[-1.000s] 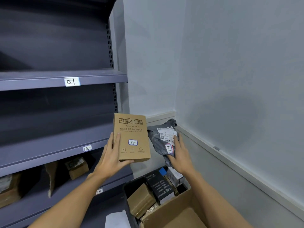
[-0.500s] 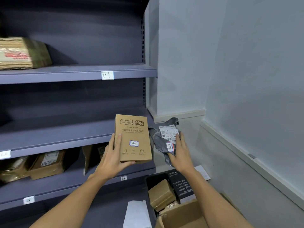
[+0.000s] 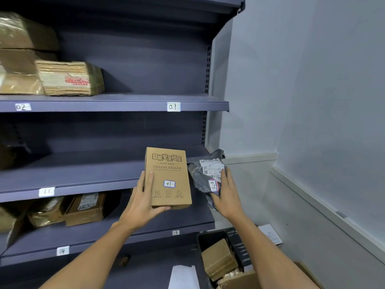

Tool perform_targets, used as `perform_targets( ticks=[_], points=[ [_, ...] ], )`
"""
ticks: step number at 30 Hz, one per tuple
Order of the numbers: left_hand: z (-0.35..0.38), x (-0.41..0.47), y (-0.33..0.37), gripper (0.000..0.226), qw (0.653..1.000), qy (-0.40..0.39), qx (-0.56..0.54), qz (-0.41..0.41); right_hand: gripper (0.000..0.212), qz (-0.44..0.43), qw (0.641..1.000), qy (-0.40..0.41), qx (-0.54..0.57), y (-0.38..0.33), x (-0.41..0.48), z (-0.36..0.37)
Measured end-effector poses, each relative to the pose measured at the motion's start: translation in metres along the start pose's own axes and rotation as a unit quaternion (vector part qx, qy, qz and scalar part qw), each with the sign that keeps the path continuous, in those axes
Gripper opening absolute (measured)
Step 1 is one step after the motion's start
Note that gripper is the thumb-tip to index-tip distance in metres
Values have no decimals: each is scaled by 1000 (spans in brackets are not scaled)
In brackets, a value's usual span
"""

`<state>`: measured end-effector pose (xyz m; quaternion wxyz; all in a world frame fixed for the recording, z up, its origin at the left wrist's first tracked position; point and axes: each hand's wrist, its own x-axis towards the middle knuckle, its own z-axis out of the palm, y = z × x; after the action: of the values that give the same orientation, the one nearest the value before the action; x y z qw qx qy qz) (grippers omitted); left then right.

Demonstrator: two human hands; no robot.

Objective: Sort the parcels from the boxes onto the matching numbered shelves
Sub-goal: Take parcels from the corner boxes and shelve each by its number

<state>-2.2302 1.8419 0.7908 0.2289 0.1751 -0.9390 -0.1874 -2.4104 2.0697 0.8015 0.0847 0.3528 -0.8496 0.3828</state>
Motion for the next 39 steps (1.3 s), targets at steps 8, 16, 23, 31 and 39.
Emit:
perform_targets(
  ticks=[8, 16, 23, 31, 39],
  points=[
    [-40, -18, -37, 131, 1000, 13, -1, -14, 90, -31, 1000, 3, 0, -52, -1, 22],
    [-75, -42, -73, 132, 999, 22, 1, -29, 89, -51, 999, -7, 1, -93, -3, 50],
    [-107, -69, -98, 132, 998, 39, 5, -42, 88, -75, 997, -16, 10, -130, -6, 73],
    [-140, -108, -138, 132, 995, 54, 23, -79, 90, -99, 994, -44, 30, -178, -13, 112],
    [-177, -153, -182, 134, 990, 77, 45, -105, 87, -122, 988, -77, 54, -232, -26, 154]
  ],
)
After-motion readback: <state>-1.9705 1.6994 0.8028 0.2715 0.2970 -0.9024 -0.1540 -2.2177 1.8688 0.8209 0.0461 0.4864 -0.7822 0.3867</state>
